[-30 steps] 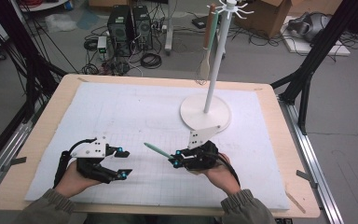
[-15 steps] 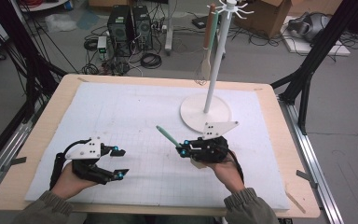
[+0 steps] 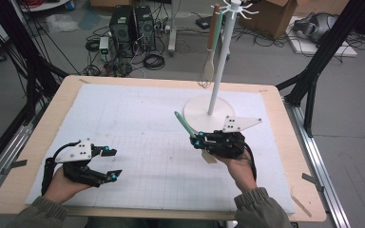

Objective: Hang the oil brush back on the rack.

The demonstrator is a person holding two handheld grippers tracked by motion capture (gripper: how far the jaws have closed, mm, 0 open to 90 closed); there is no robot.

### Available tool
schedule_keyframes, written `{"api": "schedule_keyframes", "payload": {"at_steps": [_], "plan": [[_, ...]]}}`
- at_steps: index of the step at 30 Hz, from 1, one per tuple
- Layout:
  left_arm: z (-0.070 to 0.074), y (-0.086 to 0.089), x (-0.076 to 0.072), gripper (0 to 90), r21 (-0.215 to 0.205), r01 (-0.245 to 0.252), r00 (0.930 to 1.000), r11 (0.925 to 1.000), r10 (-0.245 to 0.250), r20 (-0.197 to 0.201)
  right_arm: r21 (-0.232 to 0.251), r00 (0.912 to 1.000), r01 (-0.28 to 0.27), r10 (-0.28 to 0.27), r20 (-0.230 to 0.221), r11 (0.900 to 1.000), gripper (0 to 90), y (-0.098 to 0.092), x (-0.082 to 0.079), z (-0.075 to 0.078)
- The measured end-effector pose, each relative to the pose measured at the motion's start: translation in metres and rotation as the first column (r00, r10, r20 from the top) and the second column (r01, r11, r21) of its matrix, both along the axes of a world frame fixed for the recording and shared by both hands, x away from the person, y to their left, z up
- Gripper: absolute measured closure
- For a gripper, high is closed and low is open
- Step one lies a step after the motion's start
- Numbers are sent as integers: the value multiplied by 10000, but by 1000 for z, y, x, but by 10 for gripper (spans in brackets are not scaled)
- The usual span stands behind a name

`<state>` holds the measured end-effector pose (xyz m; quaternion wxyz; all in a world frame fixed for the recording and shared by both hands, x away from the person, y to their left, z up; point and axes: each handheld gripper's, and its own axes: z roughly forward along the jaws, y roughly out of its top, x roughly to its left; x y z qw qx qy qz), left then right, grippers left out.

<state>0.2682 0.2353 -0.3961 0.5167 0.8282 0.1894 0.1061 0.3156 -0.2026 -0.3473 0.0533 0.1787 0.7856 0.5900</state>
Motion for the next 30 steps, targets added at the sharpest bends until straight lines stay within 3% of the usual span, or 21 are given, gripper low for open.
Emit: {"api": "schedule_keyframes", "payload": {"at_steps": [8,21,30], "plan": [[-2,7,0,235,-9,-319,9995,9995,319,76,526,9992,402,-403,0,9978,844,-14,6,9],[-1,21,2,176,-14,-975,9952,9952,975,112,764,9939,1040,-1065,297,9916,844,-27,24,35],[-2,29,5,106,-118,-1628,9866,9866,1629,98,994,9914,1210,-1254,385,9877,844,-32,34,49]]}}
